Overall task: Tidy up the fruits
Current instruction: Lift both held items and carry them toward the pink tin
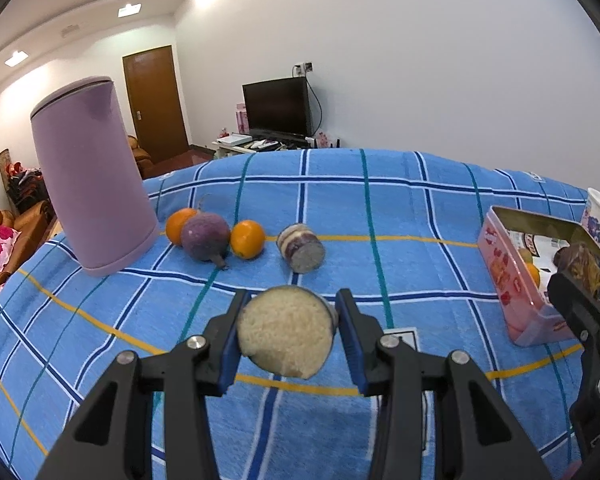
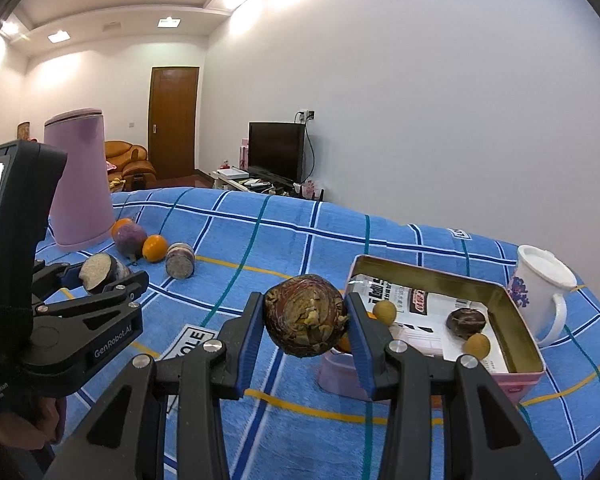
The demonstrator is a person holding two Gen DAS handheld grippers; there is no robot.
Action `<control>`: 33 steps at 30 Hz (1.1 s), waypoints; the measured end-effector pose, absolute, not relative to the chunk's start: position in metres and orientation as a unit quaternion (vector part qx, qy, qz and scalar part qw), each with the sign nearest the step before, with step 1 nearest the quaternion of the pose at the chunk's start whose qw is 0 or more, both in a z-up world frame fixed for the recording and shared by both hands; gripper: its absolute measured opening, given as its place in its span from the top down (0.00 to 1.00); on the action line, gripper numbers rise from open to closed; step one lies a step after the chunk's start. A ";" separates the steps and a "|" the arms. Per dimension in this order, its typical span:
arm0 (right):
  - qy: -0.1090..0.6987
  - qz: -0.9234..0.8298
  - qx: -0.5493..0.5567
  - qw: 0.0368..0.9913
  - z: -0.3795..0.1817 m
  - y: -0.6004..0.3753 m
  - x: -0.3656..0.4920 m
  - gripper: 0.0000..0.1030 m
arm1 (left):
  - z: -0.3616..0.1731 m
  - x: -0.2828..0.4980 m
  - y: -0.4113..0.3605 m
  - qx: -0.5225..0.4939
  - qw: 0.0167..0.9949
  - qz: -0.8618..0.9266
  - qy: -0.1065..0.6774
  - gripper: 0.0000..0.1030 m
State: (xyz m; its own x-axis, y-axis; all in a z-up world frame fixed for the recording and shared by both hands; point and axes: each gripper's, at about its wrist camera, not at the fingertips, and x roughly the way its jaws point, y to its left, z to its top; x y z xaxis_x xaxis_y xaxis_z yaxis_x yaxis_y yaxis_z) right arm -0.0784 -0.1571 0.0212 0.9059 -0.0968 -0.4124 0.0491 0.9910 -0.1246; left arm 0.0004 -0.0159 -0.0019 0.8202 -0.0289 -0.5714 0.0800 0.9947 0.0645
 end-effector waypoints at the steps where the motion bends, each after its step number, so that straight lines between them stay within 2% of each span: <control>1: 0.213 -0.038 -0.057 0.975 0.021 -0.158 -0.079 0.59 | -0.002 0.000 -0.017 0.043 0.953 -0.030 0.299 0.56; 30: 0.210 -0.096 -0.048 0.972 0.024 -0.249 -0.104 0.59 | -0.002 -0.019 -0.079 0.041 0.943 -0.102 0.314 0.56; 32: 0.210 -0.104 -0.046 0.971 0.024 -0.257 -0.105 0.59 | 0.000 -0.021 -0.086 0.043 0.943 -0.112 0.310 0.57; 33: 0.210 -0.108 -0.044 0.971 0.025 -0.262 -0.106 0.59 | 0.001 -0.022 -0.089 0.044 0.944 -0.115 0.307 0.62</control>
